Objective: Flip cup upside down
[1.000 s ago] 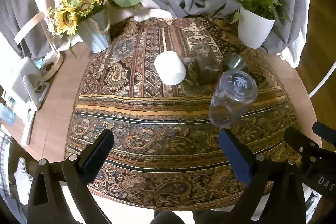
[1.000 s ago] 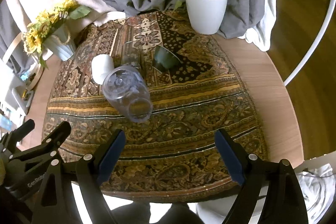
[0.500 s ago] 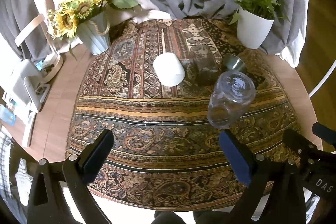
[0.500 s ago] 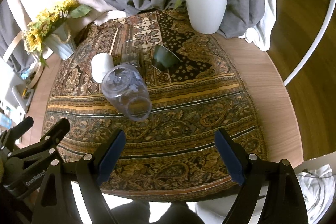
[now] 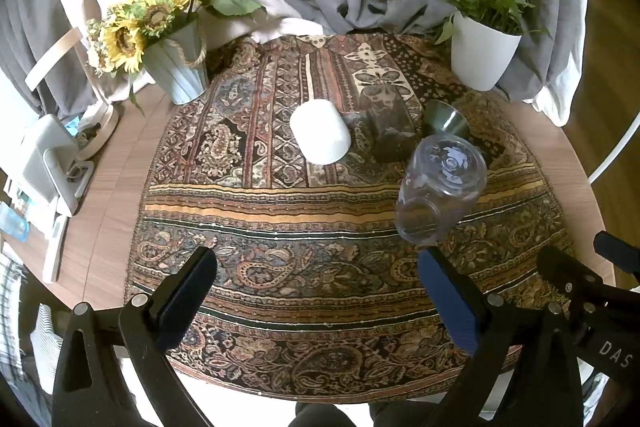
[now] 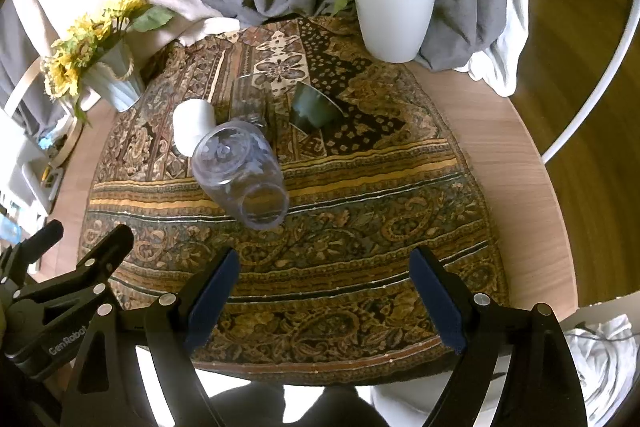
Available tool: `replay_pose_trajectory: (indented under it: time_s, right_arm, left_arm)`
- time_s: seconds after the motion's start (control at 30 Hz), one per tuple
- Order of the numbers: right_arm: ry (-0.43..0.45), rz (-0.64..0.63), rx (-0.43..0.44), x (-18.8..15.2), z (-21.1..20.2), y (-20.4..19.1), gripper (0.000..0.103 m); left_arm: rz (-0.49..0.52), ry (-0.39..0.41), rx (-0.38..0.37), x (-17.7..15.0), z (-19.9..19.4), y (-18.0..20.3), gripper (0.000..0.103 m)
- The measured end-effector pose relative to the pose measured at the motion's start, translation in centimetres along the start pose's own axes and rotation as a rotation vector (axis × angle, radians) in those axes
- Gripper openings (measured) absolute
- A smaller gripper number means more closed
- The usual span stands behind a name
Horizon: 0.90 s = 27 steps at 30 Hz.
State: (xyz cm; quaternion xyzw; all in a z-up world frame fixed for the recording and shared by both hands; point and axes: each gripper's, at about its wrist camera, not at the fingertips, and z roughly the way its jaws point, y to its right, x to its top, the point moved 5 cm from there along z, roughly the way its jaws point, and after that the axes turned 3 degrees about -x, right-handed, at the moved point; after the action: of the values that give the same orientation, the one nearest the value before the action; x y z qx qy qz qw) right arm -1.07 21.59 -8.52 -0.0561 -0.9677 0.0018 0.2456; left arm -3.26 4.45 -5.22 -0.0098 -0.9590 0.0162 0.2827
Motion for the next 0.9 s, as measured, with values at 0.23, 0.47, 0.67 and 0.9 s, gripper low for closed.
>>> replay_pose_trajectory:
  time_s: [0.23, 0.47, 0.67, 0.9]
  right_arm:
    - [-0.006, 0.002, -0.002, 0.06, 0.11, -0.08, 0.087]
    - [-0.012, 0.007, -0.003, 0.02, 0.33, 0.13, 0.087]
    - [-0.013, 0.009, -0.004, -0.02, 0.37, 0.17, 0.087]
    - [-0.013, 0.011, -0.005, -0.05, 0.43, 0.23, 0.087]
  left_arm:
    - [0.003, -0.004, -0.003, -0.08, 0.23, -0.01, 0.103]
    - [0.005, -0.011, -0.005, -0.11, 0.44, -0.10, 0.103]
    - [0.007, -0.013, -0.003, -0.14, 0.50, -0.04, 0.103]
    - [0.016, -0.015, -0.007, -0.18, 0.55, 0.16, 0.103]
